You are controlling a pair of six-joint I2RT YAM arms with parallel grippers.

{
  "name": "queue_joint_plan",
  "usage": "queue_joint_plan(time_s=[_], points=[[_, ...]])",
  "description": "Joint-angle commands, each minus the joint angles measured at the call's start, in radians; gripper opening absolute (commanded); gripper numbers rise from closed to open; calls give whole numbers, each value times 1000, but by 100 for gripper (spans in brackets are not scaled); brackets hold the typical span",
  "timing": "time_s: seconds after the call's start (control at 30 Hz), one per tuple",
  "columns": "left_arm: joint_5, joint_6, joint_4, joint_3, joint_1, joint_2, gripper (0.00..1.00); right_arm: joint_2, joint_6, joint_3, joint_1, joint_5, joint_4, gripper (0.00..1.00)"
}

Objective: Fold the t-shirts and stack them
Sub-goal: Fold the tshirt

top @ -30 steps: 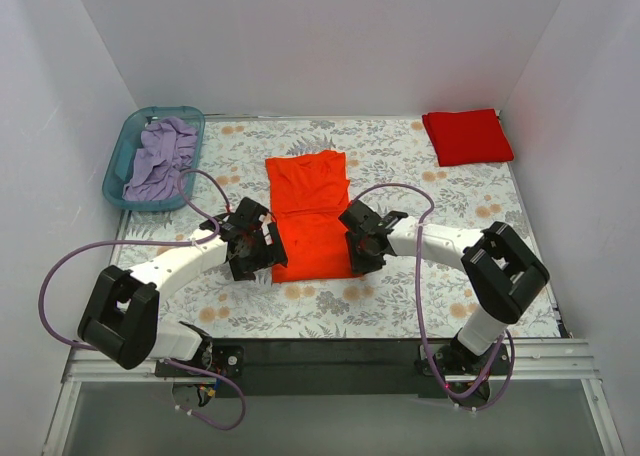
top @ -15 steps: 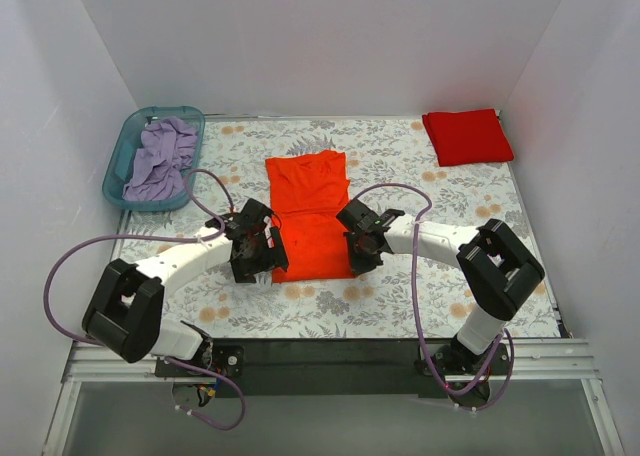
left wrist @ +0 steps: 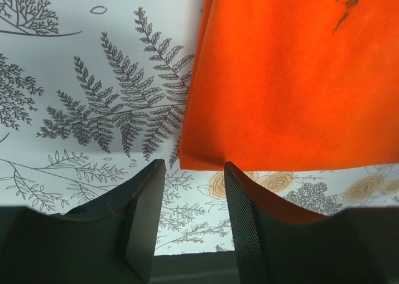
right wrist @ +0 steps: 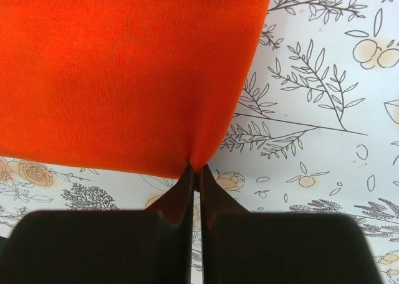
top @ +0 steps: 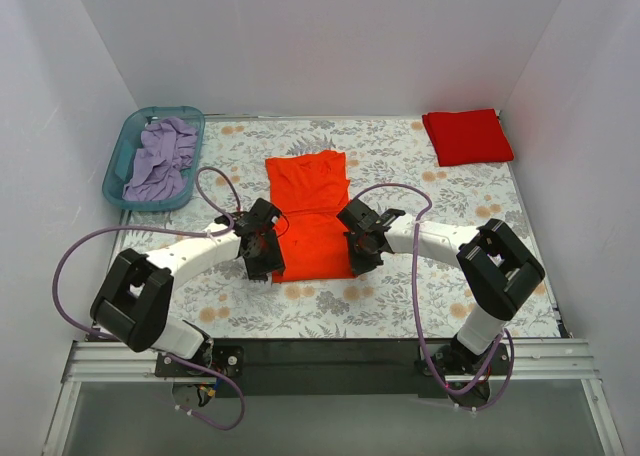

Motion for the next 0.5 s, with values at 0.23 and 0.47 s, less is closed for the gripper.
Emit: queue_joint_plan(time_s=[0.23,0.47], points=[[-61,-15,-14,40,-38,97,41,75,-3,-69,12,2,-22,1],[-70,-21,-20,31,-50,139,33,83,-5,-66,12,-3,-22,1]])
